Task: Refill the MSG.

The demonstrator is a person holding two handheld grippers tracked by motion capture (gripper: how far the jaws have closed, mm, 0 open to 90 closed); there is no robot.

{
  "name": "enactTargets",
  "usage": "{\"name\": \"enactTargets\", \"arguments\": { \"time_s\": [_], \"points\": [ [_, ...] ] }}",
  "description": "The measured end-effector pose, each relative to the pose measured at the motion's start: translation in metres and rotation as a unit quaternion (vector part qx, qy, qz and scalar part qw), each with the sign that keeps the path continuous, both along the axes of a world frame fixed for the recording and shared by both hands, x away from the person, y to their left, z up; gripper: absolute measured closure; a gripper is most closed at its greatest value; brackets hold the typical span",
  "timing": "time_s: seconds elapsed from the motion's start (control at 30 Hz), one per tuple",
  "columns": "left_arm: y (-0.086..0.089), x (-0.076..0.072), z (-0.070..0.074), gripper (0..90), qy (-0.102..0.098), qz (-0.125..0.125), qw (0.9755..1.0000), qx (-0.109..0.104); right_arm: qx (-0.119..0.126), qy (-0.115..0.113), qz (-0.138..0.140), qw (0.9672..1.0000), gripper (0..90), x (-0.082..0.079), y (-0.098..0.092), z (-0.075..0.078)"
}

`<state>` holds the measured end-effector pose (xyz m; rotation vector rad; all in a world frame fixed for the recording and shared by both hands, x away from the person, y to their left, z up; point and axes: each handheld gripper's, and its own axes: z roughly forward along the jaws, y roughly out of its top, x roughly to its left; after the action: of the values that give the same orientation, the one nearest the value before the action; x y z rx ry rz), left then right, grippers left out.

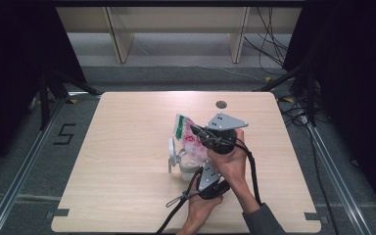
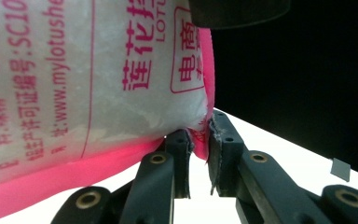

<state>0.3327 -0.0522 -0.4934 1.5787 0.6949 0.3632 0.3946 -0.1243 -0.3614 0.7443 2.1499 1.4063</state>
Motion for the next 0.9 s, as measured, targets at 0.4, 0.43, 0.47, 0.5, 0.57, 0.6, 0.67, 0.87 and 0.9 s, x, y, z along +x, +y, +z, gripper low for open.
{"name": "enactTargets", "arguments": {
  "time_s": [0.4,0.43,0.47,0.5,0.57,0.6,0.67,0.87,0.9],
  "points": [
    [0.0001,0.0009,0.0014,79.2,0.0,0.004,1.0,0.0,-0.004,-0.001,-0.003,1.0,90.0,-0.0013,0.0015,0.0022],
    [-0.0004,0.0018,0.0011,79.2,0.0,0.002,1.0,-0.004,-0.009,-0.01,0.001,0.9999,90.0,0.0001,0.0011,0.0024],
    [-0.0006,0.0024,0.001,79.2,-0.001,0.001,1.0,-0.006,-0.007,-0.005,0.001,1.0,90.0,-0.0002,0.0015,0.0022],
    [-0.0001,0.0024,0.0015,79.2,0.003,0.003,1.0,-0.003,-0.003,-0.002,-0.001,1.0,90.0,-0.0006,0.0016,0.0022],
    [-0.0004,0.0025,0.0023,79.2,0.002,0.004,1.0,-0.001,-0.004,-0.009,0.002,1.0,90.0,0.0007,0.0016,0.0025],
    [-0.0012,0.0036,0.0021,79.2,-0.002,0.0,1.0,-0.007,-0.007,-0.011,-0.001,0.9999,90.0,0.0006,0.0015,0.003],
    [-0.0085,0.001,0.003,79.2,0.009,0.005,0.9984,-0.056,-0.001,0.0,0.001,1.0,90.0,0.0006,0.0018,0.0031],
    [-0.0016,0.0032,0.0038,79.2,0.001,0.004,1.0,-0.003,-0.001,-0.008,0.001,1.0,90.0,0.0021,-0.0013,0.0051],
    [-0.0018,0.0032,0.0037,79.1,0.0,0.004,1.0,-0.003,0.003,-0.005,-0.001,1.0,90.0,0.0018,-0.0009,0.0047]
  ]
}}
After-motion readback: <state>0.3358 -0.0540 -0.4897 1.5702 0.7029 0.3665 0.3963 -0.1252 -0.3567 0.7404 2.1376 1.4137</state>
